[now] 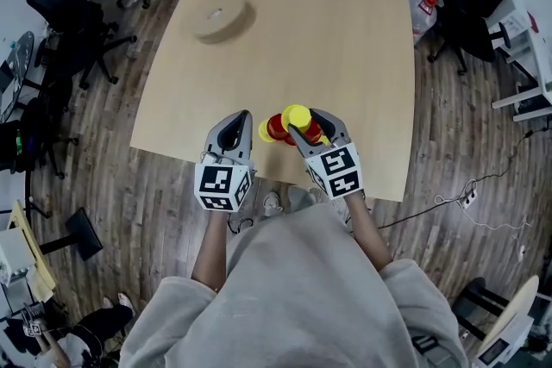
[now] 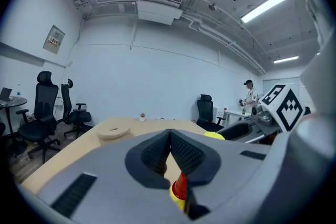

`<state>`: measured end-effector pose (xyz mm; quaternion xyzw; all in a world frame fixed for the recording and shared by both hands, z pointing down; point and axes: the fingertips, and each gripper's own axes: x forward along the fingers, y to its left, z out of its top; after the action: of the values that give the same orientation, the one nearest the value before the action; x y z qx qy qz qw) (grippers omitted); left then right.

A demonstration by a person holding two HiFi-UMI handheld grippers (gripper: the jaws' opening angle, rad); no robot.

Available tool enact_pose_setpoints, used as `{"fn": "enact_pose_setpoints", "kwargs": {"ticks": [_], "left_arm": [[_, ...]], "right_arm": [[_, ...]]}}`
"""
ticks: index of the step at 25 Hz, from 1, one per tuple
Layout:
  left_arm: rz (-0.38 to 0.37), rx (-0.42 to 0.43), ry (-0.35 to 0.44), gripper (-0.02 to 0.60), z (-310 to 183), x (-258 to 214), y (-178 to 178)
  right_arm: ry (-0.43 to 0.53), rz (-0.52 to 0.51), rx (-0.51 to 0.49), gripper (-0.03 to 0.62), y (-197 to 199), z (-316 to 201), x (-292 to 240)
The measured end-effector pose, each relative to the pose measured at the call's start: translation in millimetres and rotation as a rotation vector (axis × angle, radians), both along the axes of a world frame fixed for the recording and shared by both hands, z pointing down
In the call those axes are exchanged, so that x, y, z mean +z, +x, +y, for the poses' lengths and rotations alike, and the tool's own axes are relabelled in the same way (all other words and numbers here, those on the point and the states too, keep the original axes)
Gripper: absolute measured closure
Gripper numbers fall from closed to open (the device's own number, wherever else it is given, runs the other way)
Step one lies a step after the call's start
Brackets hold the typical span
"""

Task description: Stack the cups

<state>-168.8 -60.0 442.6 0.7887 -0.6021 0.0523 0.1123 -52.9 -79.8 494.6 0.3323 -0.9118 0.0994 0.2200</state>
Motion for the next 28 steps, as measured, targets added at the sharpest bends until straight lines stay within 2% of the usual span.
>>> {"fn": "enact_pose_setpoints", "kwargs": {"ticks": [17,21,28], "left_arm": [[0.011,-0.006,-0.002,0.569,0.6,4.4,-5.4],[0.01,-0.003,-0.003,0.569,-1.2,2.8,-4.1],[0.004,0.008,-0.007,0.569,-3.1,3.5,-0.8]], "right_arm": [[-0.013,0.025,0.017,0.364,-0.6,3.5,13.2],[-0.01,0.005,0.012,0.322,-1.3,3.6,8.8],[0.031,-0.056,0.018,0.324,6.8,5.4,-7.3]]}}
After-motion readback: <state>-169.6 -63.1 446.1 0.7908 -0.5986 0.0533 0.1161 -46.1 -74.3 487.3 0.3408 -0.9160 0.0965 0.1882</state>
